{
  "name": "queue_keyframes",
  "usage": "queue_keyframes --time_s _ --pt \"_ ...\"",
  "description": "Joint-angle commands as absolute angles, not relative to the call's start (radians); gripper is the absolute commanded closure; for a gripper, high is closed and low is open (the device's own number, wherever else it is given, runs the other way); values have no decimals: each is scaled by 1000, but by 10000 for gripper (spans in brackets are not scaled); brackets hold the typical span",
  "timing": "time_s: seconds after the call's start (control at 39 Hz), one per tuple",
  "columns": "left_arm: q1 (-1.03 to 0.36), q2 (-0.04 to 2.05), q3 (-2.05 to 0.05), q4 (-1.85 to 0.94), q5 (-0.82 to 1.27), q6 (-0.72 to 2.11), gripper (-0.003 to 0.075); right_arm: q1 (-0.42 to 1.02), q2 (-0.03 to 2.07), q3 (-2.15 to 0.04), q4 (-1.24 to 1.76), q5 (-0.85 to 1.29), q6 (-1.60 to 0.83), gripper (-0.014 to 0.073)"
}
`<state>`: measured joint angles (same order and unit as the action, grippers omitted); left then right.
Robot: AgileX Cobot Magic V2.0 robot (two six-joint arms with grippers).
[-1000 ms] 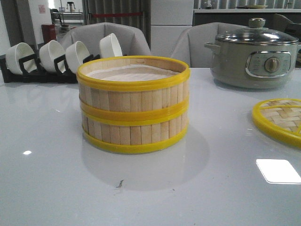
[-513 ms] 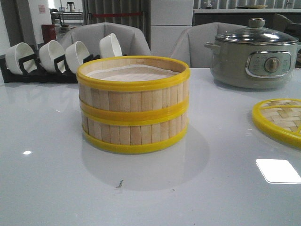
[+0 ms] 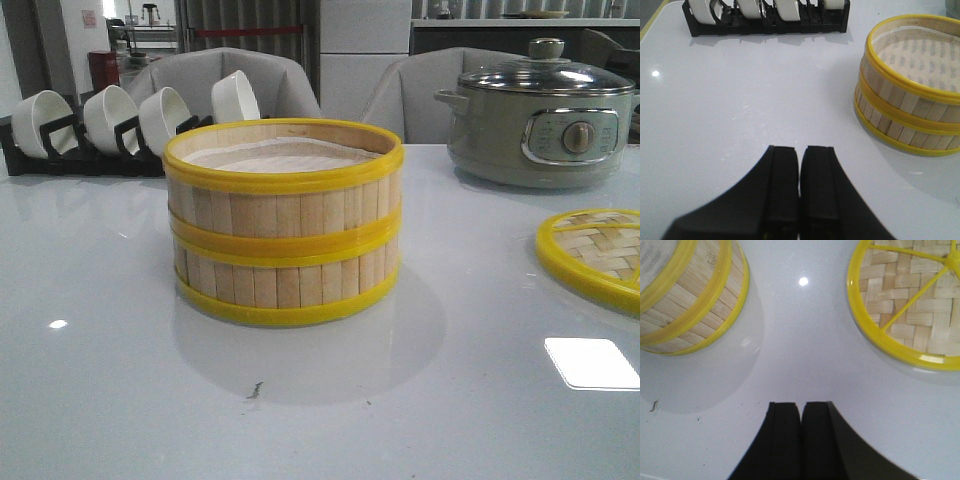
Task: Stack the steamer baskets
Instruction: 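Move the right gripper above the woven bamboo lid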
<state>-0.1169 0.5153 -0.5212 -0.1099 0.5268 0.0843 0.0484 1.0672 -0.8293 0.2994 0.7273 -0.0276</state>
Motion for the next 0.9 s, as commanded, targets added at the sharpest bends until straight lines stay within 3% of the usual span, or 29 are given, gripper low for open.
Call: queue_keyframes --time_s 0.0,0.26,0.41,0.51,0.87 --pt "-123 524 -551 -121 449 77 632 48 1054 -858 303 704 -31 547" --pt "-123 524 -551 -121 449 77 632 48 1054 -858 303 707 -49 525" --pt "-123 524 -551 -121 449 77 632 48 1061 -858 303 706 -122 342" --pt "-123 524 -551 -121 449 77 632 48 1070 -858 302 704 -133 265" --pt "-123 524 -551 -121 449 77 632 48 1075 -858 302 588 -133 274"
